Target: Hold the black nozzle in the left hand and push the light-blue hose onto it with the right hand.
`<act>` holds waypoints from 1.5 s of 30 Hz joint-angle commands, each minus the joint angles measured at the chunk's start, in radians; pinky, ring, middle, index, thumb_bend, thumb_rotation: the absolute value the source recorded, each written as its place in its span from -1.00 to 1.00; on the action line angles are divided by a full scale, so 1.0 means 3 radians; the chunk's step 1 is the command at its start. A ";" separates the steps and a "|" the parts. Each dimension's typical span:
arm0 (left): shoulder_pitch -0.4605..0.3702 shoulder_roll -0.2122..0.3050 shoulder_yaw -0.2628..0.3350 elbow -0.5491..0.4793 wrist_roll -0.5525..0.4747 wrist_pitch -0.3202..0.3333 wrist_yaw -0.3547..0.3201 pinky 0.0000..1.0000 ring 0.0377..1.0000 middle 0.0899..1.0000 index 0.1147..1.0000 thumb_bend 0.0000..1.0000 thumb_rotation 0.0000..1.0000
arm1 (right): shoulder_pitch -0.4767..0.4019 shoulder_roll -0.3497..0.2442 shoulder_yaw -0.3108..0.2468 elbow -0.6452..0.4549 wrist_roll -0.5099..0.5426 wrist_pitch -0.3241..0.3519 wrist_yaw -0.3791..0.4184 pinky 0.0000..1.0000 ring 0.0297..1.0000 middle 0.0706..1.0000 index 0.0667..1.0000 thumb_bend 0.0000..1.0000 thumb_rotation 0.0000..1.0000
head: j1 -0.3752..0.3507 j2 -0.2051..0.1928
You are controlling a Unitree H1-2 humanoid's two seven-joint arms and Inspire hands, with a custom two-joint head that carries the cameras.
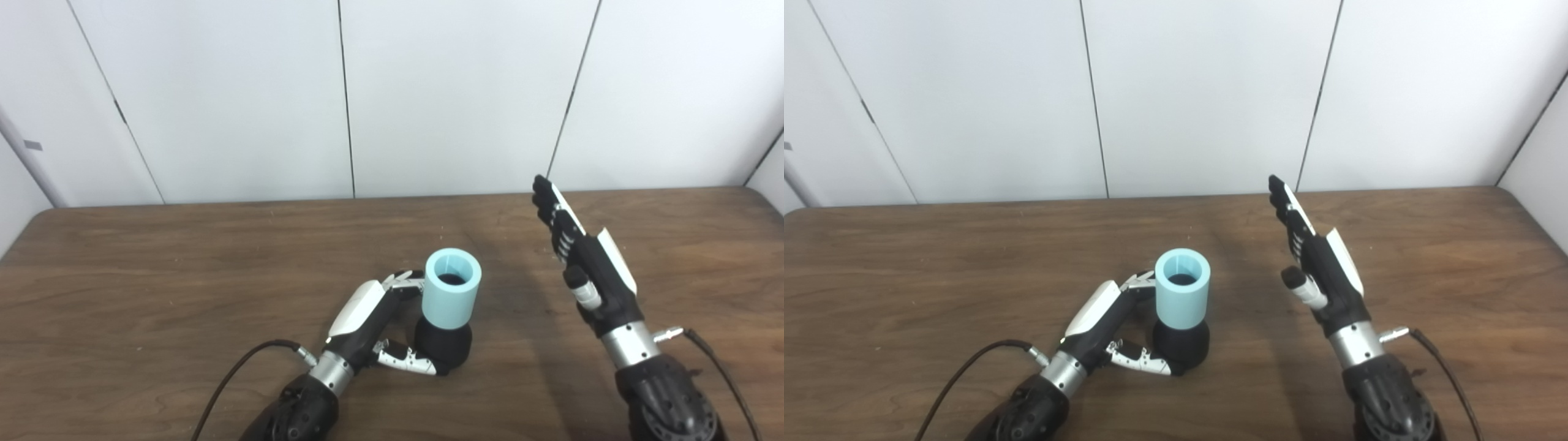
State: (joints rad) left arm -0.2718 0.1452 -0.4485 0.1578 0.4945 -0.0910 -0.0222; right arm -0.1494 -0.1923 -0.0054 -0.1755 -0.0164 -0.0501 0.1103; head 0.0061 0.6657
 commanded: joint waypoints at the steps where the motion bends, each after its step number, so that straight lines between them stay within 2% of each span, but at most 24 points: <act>1: 0.0301 0.0106 -0.0089 0.0241 0.0139 0.0181 -0.0162 1.00 0.88 0.56 -0.17 0.04 -0.85 | -0.0069 0.0058 -0.0049 -0.0073 0.0067 -0.0081 -0.0065 1.00 1.00 1.00 1.00 1.00 1.00 | 0.0002 0.0005; 6: 0.0308 0.0100 -0.0086 0.0229 0.0134 0.0186 -0.0162 1.00 0.88 0.56 -0.17 0.04 -0.85 | -0.0010 0.0166 -0.0067 -0.0079 0.0075 -0.0058 -0.0063 1.00 1.00 1.00 1.00 0.95 1.00 | 0.0002 0.0005; 19: 0.0285 0.0117 -0.0038 0.0209 0.0063 0.0188 -0.0205 1.00 0.88 0.63 -0.14 0.04 -0.84 | -0.0018 0.0187 -0.0048 -0.0083 0.0038 -0.0002 -0.0042 1.00 1.00 1.00 1.00 0.95 1.00 | 0.0032 -0.0001; 20: 0.0281 0.0120 -0.0031 0.0204 0.0056 0.0181 -0.0208 1.00 0.88 0.68 0.21 0.41 -0.65 | -0.0018 0.0198 -0.0046 -0.0078 0.0041 -0.0004 -0.0044 1.00 1.00 1.00 1.00 0.96 1.00 | 0.0032 -0.0001; 22: 0.0281 0.0135 -0.0013 0.0163 0.0051 0.0163 -0.0207 1.00 0.91 0.83 0.62 0.71 -0.42 | -0.0014 0.0231 -0.0041 -0.0082 0.0059 -0.0001 -0.0051 1.00 1.00 1.00 1.00 0.97 1.00 | 0.0033 -0.0002; 24: 0.0282 0.0148 0.0009 0.0127 0.0058 0.0131 -0.0194 1.00 0.95 0.94 0.85 0.87 -0.29 | -0.0012 0.0266 -0.0043 -0.0075 0.0076 -0.0004 -0.0058 1.00 1.00 1.00 1.00 0.98 1.00 | 0.0033 -0.0002; 26: 0.0275 0.0168 0.0048 0.0104 0.0076 0.0030 -0.0135 1.00 0.99 0.99 0.97 0.97 -0.19 | -0.0005 0.0327 -0.0040 -0.0080 0.0087 0.0004 -0.0071 1.00 1.00 1.00 1.00 0.98 1.00 | 0.0034 0.0000; 34: 0.0238 0.0179 0.0235 0.0140 0.0144 -0.0528 0.0250 1.00 1.00 1.00 1.00 1.00 0.06 | 0.0058 0.0486 -0.0037 -0.0028 0.0026 -0.0064 -0.0144 1.00 1.00 1.00 1.00 0.96 1.00 | 0.0046 -0.0001; 38: 0.0198 0.0164 0.0267 0.0264 0.0353 -0.0846 0.0616 1.00 1.00 1.00 1.00 1.00 0.20 | 0.0073 0.0549 -0.0015 0.0031 -0.0060 -0.0135 -0.0234 1.00 1.00 1.00 1.00 0.91 1.00 | 0.0054 -0.0007; 41: 0.0182 0.0135 0.0335 0.0250 0.0319 -0.0943 0.0683 1.00 1.00 1.00 1.00 1.00 0.23 | 0.0098 0.0572 0.0009 0.0087 -0.0135 -0.0202 -0.0287 1.00 1.00 1.00 1.00 0.93 1.00 | 0.0073 -0.0007; 45: 0.0223 0.0058 0.0495 0.0031 0.0059 -0.0845 0.0560 1.00 1.00 1.00 1.00 1.00 0.25 | 0.0131 0.0570 0.0035 0.0152 -0.0220 -0.0268 -0.0323 1.00 1.00 1.00 1.00 1.00 1.00 | 0.0085 -0.0011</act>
State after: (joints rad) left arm -0.2616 0.1451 -0.3112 0.1588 0.5308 -0.3370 0.1453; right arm -0.0903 -0.0202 0.0046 -0.1096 -0.0758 -0.0809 0.0274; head 0.0291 0.6627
